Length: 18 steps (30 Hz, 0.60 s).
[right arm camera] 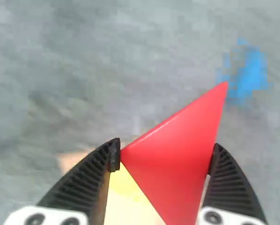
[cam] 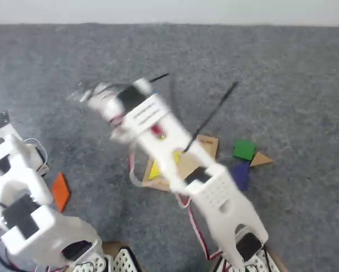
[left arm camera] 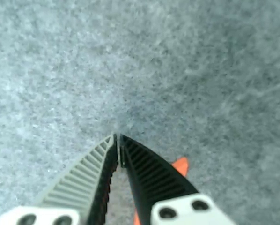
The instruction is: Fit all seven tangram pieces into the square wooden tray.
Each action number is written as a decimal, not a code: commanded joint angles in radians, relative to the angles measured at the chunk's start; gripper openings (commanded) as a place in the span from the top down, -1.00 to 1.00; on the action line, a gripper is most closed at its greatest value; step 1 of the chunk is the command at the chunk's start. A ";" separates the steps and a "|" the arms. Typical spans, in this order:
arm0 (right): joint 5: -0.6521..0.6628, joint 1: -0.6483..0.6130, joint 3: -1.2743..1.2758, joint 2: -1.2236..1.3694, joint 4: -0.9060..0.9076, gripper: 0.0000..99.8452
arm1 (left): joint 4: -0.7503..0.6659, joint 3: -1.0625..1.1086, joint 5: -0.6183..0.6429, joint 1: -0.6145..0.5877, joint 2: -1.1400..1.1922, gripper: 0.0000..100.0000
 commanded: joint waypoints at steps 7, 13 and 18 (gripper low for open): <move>0.157 0.205 0.519 -0.418 0.016 0.85 | -0.005 -0.002 -0.009 -0.003 -0.014 0.97; 0.178 0.246 0.985 -0.575 -0.300 0.85 | -0.005 -0.002 -0.029 -0.005 -0.014 0.97; 0.192 0.240 1.180 -0.633 -0.542 0.85 | -0.005 -0.002 -0.029 -0.005 -0.014 0.97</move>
